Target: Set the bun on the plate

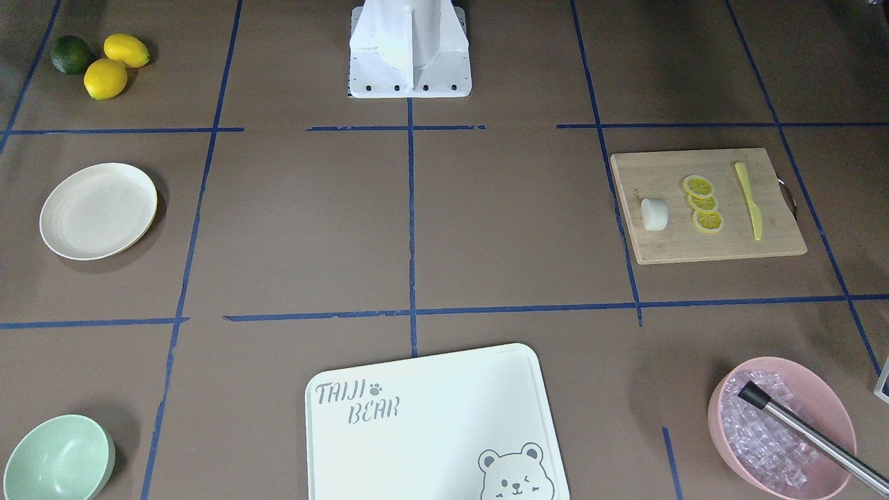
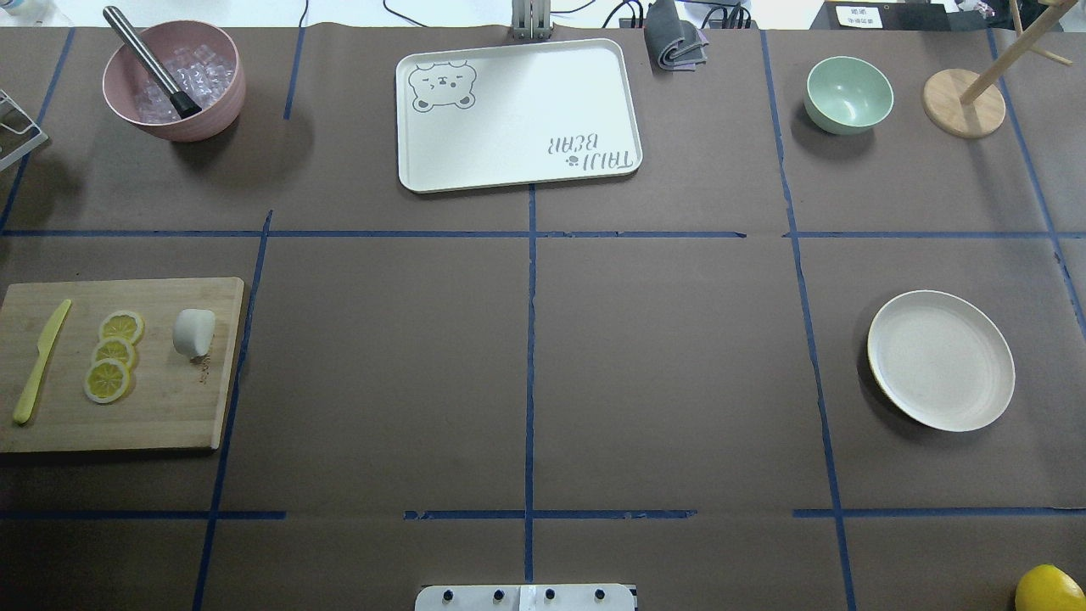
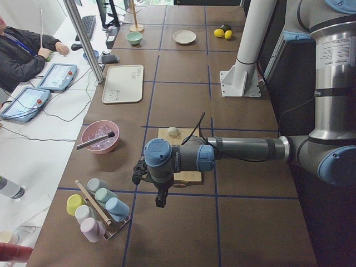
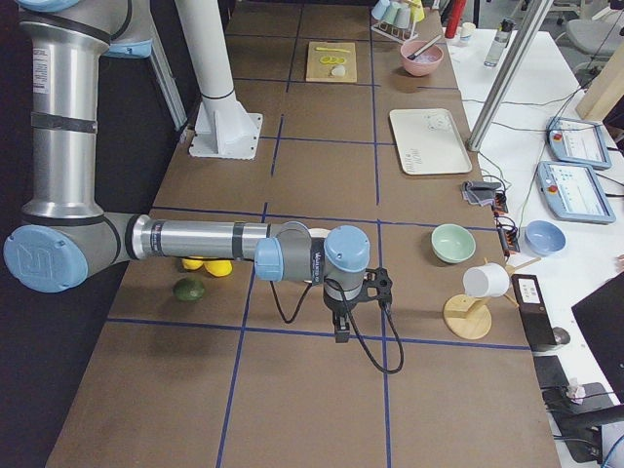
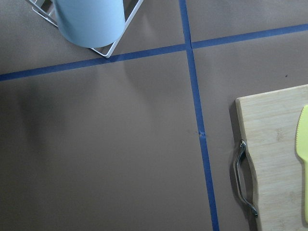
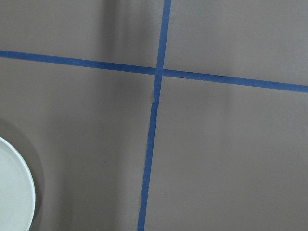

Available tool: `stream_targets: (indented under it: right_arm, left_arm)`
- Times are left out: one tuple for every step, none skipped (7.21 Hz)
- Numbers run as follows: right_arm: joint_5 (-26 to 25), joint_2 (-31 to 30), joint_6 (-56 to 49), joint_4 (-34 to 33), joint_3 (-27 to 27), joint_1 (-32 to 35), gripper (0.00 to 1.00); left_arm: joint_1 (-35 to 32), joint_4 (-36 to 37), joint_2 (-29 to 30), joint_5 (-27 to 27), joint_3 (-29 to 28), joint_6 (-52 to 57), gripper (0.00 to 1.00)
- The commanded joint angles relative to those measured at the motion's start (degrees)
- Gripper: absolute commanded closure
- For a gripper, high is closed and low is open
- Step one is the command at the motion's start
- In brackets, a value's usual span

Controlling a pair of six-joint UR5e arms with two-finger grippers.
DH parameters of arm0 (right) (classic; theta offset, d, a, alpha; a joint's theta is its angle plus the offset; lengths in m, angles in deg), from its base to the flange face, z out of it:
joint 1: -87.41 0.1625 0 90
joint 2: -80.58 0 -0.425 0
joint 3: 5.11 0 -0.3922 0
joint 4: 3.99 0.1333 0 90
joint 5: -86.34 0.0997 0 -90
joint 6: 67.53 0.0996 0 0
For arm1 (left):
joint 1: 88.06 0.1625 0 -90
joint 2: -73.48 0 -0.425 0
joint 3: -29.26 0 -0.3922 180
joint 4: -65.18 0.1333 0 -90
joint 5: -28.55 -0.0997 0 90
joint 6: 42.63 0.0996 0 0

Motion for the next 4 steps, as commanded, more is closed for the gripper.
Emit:
stream_targets:
  right_arm:
    - [0.6, 0.0, 0.2, 0.0, 0.0, 0.0, 0.0]
    - [2.8, 0.0, 0.1, 2.2, 0.0, -0.6, 0.0]
    - [3.3, -0.7, 0.3, 6.9, -0.3, -1.4, 0.0]
    - [4.4, -1.4, 0.5, 9.0, -0.3, -4.1, 0.0]
  left_arm:
    - [0.0, -0.4, 0.0, -0.3, 0.2, 0.3, 0.0]
    - [0.1, -0.1, 0.1, -0.1, 0.1, 0.2, 0.0]
    - [0.1, -0.1, 0.0, 0.0, 0.1, 0.2, 0.0]
    - [0.1, -0.1, 0.0, 0.0, 0.2, 0.2, 0.0]
